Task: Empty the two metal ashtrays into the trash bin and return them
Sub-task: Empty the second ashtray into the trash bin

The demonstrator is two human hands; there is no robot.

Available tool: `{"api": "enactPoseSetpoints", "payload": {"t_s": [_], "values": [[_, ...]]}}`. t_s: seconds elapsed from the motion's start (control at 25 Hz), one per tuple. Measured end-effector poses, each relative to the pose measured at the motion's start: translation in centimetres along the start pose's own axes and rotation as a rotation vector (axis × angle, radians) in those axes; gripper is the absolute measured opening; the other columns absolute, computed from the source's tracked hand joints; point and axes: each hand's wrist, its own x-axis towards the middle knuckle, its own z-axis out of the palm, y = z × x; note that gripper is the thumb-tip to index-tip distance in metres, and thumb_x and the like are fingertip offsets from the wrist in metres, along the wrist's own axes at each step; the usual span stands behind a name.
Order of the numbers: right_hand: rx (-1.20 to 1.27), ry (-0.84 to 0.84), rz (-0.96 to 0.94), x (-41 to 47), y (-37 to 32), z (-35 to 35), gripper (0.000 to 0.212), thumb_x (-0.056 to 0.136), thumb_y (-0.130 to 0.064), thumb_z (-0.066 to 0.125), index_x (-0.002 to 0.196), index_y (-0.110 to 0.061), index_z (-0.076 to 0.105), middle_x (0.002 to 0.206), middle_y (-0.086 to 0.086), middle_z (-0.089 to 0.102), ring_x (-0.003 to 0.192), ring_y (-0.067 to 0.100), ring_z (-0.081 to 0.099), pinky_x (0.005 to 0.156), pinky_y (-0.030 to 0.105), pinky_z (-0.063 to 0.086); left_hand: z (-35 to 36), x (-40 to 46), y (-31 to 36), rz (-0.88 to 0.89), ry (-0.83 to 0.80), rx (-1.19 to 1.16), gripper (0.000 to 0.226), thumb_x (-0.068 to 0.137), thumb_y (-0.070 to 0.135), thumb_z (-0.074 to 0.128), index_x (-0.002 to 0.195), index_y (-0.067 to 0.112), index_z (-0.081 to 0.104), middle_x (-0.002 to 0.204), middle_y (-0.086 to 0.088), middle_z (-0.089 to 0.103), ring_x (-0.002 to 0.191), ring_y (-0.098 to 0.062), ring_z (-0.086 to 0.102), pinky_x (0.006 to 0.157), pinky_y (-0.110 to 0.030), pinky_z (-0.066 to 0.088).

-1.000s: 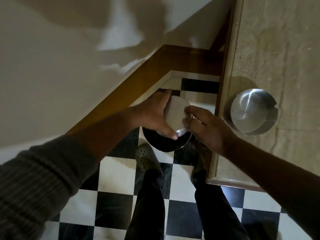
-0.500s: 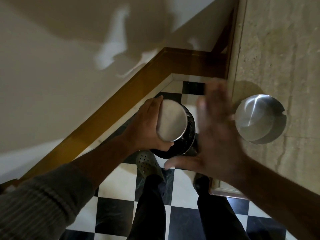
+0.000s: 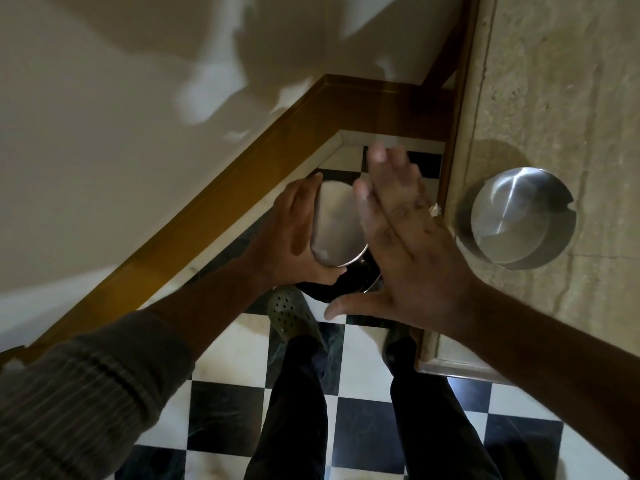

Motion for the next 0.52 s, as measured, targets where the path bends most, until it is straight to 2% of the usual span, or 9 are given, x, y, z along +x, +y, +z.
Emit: {"api": "enactPoseSetpoints", "payload": {"t_s": [0.04, 0.12, 0.16, 0.2, 0.28, 0.4, 0.52], "values": [[-0.045, -0.048, -0.014, 0.0, 0.3, 0.4, 0.130, 0.064, -0.086, 0.058, 0.148, 0.003, 0.015, 0.157, 0.029, 0.011, 0.149, 0.037, -0.003, 0.123, 0.055, 0.004, 0.0, -0.2, 0.2, -0.015, 0.010, -0.020, 0.134, 0.051, 0.068, 0.084, 0.153, 0.002, 0.028, 0.151, -0.015, 0.042, 0.134, -0.028, 0.045, 0.103, -0.043, 0.050], [-0.166, -0.437, -0.057, -0.6, 0.6, 2.4, 0.144, 0.053, -0.086, 0.067, 0.154, -0.005, 0.004, 0.163, 0.024, 0.002, 0.151, 0.039, -0.005, 0.122, 0.058, 0.003, 0.1, -0.8, 1.0, -0.032, 0.029, -0.046, 0.135, 0.048, 0.063, 0.085, 0.154, 0.005, 0.026, 0.151, -0.017, 0.042, 0.135, -0.029, 0.043, 0.103, -0.044, 0.050], [-0.190, -0.584, -0.055, -1.2, 0.7, 3.5, 0.148, 0.050, -0.083, 0.071, 0.155, -0.008, 0.000, 0.165, 0.021, -0.001, 0.152, 0.040, -0.004, 0.122, 0.059, 0.005, 0.1, -1.2, 1.4, -0.035, 0.024, -0.047, 0.134, 0.047, 0.061, 0.083, 0.154, 0.005, 0.025, 0.150, -0.018, 0.041, 0.134, -0.028, 0.043, 0.102, -0.045, 0.051], [-0.207, -0.651, -0.061, -1.4, 1.0, 4.2, 0.147, 0.050, -0.080, 0.073, 0.156, -0.009, 0.000, 0.166, 0.020, 0.000, 0.152, 0.040, -0.002, 0.122, 0.060, 0.009, 0.0, -1.5, 1.5, -0.044, 0.018, -0.053, 0.135, 0.046, 0.061, 0.082, 0.154, 0.005, 0.024, 0.149, -0.019, 0.041, 0.132, -0.025, 0.041, 0.101, -0.043, 0.051], [-0.168, -0.623, -0.086, -1.3, 1.1, 4.5, 0.130, 0.060, -0.066, 0.075, 0.156, -0.008, 0.009, 0.165, 0.021, 0.009, 0.151, 0.042, 0.008, 0.119, 0.062, 0.019, 0.1, -1.9, 1.7, -0.062, 0.028, -0.080, 0.136, 0.046, 0.062, 0.082, 0.155, 0.005, 0.024, 0.149, -0.018, 0.040, 0.130, -0.019, 0.037, 0.099, -0.036, 0.047], [-0.110, -0.375, -0.061, -1.6, 1.4, 4.6, 0.070, 0.085, -0.033, 0.056, 0.147, -0.005, 0.039, 0.155, 0.028, 0.035, 0.143, 0.048, 0.031, 0.110, 0.063, 0.037, 0.2, -2.1, 2.0, -0.089, 0.014, -0.121, 0.136, 0.048, 0.057, 0.089, 0.156, 0.009, 0.022, 0.153, -0.014, 0.037, 0.135, -0.023, 0.040, 0.101, -0.036, 0.047], [0.011, -0.274, 0.015, -2.1, 2.0, 4.1, 0.051, 0.087, -0.015, 0.059, 0.136, -0.001, 0.052, 0.141, 0.033, 0.050, 0.133, 0.048, 0.047, 0.099, 0.054, 0.052, -0.6, -1.8, 2.3, -0.194, -0.023, -0.184, 0.129, 0.049, 0.062, 0.088, 0.155, 0.022, 0.027, 0.154, -0.002, 0.039, 0.133, -0.016, 0.043, 0.097, -0.031, 0.049]]}}
